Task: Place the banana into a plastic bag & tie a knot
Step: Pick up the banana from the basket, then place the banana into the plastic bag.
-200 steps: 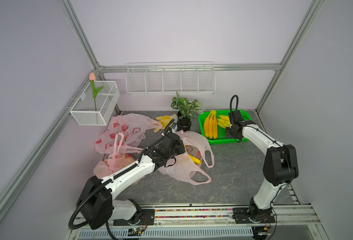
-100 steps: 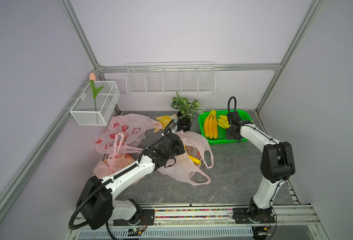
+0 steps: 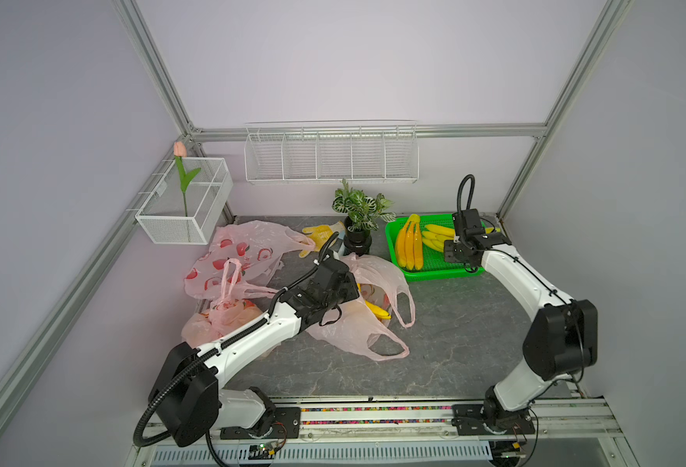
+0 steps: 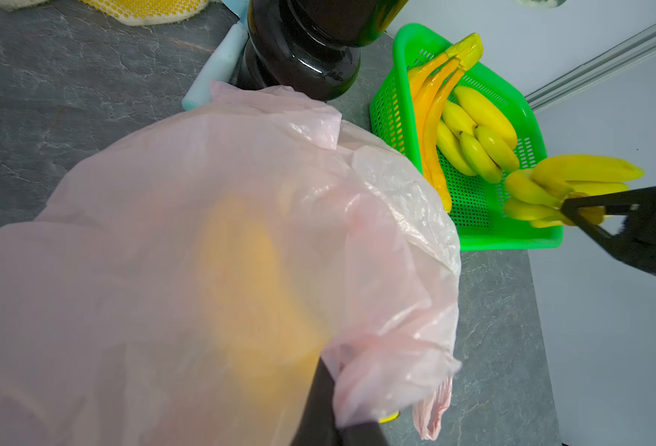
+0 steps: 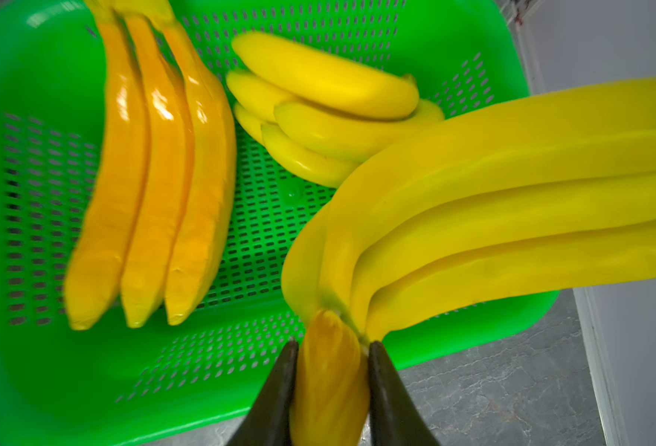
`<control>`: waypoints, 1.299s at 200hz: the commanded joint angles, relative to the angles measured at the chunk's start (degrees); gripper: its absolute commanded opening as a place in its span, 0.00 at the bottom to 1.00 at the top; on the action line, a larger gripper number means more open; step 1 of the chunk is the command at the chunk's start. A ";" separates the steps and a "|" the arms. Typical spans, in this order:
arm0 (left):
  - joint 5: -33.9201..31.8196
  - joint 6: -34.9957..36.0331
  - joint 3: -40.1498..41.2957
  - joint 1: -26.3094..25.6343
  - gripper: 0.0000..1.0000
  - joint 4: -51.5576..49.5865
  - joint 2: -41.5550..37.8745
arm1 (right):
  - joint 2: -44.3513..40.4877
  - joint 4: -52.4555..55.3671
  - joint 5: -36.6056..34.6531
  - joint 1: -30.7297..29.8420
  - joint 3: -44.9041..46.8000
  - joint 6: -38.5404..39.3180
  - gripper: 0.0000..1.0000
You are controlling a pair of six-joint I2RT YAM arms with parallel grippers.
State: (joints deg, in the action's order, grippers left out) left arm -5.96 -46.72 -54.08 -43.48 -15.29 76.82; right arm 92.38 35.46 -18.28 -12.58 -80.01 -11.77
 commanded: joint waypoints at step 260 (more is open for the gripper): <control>-2.77 5.02 -4.89 0.27 0.00 -8.14 -1.57 | -38.41 -16.08 18.87 -44.97 35.86 8.08 0.10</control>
State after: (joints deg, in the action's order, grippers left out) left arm -7.66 -43.75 -56.82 -43.51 -21.89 76.71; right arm 52.47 22.68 5.30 -54.35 -45.76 -6.94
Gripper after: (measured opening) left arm 0.040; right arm 0.266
